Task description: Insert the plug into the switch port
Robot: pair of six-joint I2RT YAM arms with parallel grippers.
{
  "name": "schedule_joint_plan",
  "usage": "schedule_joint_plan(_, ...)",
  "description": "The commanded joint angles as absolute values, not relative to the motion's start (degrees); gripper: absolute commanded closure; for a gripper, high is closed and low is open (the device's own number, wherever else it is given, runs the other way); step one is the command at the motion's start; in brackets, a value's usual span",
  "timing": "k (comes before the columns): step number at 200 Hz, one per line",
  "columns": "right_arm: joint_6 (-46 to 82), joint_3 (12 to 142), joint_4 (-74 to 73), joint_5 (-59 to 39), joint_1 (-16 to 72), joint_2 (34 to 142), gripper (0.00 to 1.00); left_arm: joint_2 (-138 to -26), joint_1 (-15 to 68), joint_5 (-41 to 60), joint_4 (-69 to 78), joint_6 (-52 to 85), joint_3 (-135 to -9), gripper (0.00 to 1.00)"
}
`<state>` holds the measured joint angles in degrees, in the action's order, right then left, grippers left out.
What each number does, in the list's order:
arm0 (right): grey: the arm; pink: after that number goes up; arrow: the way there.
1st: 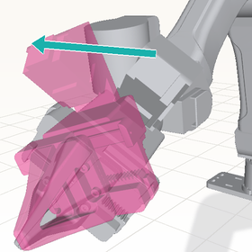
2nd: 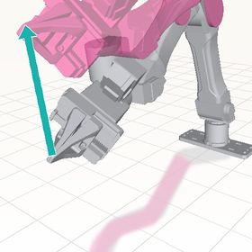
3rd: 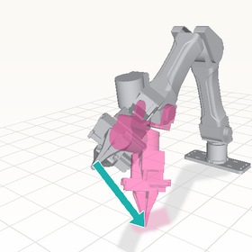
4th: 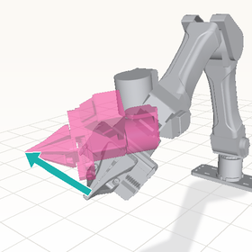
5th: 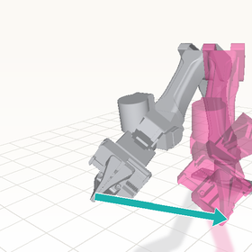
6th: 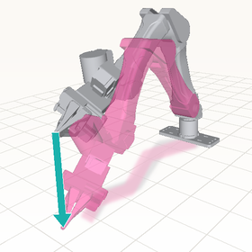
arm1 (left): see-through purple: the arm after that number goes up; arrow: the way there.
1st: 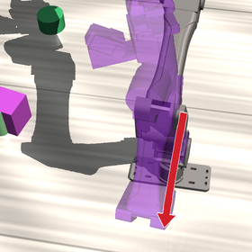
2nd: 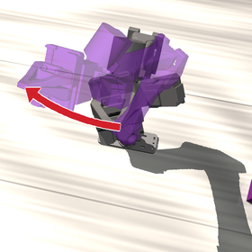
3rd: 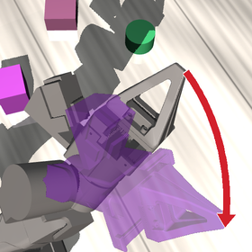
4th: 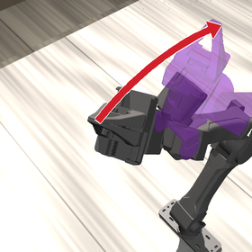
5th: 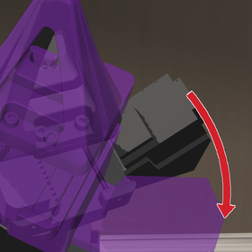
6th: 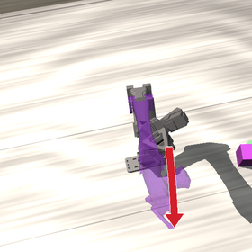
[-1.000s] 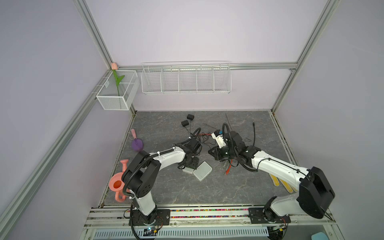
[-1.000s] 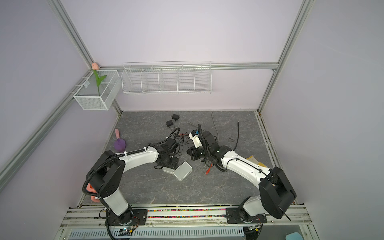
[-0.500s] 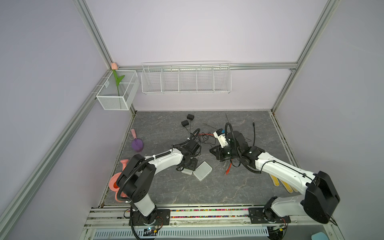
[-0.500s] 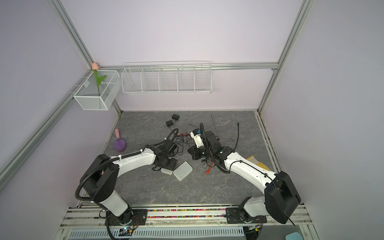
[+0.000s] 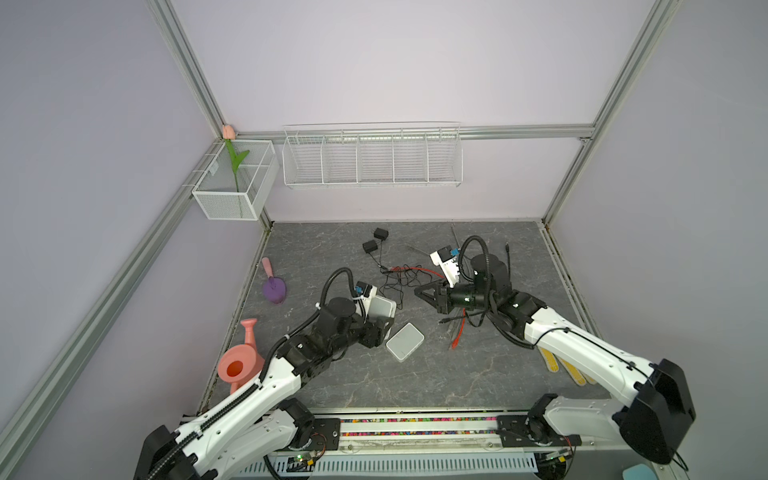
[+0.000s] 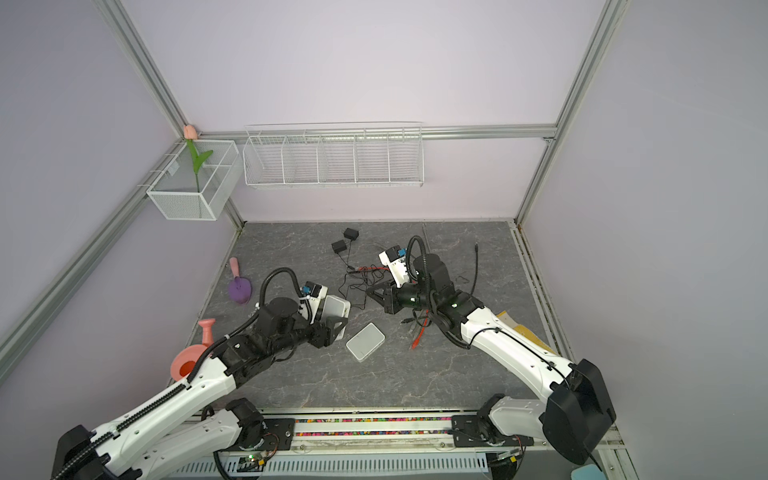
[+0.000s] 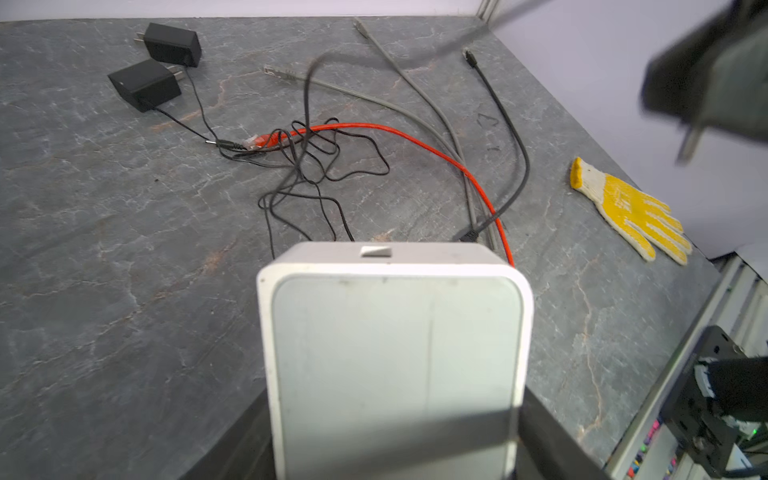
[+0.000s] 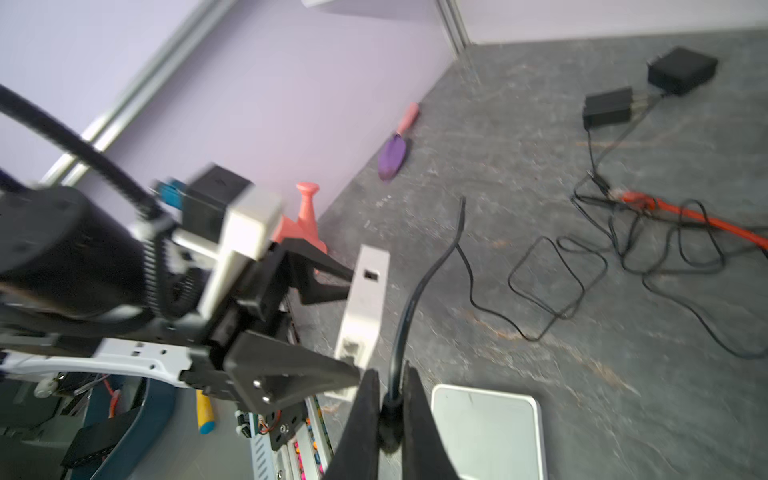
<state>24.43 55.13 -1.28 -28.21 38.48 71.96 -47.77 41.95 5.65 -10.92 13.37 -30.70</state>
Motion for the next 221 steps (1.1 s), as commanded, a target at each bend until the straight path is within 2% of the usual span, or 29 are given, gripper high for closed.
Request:
schedule_joint_plan(1,27.8,55.5,-12.4,-34.3,38.7,69.2,0.93,-39.7,42.2,11.3,6.6,9.6,-24.0,1.00)
schedule_joint_plan(53,26.7,49.9,-25.1,-33.5,44.6,68.0,0.94,-31.5,43.2,19.6,26.0,4.3,-12.0,1.00)
schedule_joint_plan(78,27.3,46.0,-34.5,-34.5,46.2,69.4,0.94,-31.5,44.1,21.3,27.9,2.2,-12.0,1.00)
schedule_joint_plan(128,29.8,46.9,-42.8,-38.2,47.8,75.3,0.94,-31.6,44.9,23.0,30.6,1.8,-9.5,1.00)
schedule_joint_plan(221,20.5,47.9,-32.5,-33.5,51.8,74.1,0.93,-29.6,45.7,21.9,28.7,2.0,-9.7,1.00)
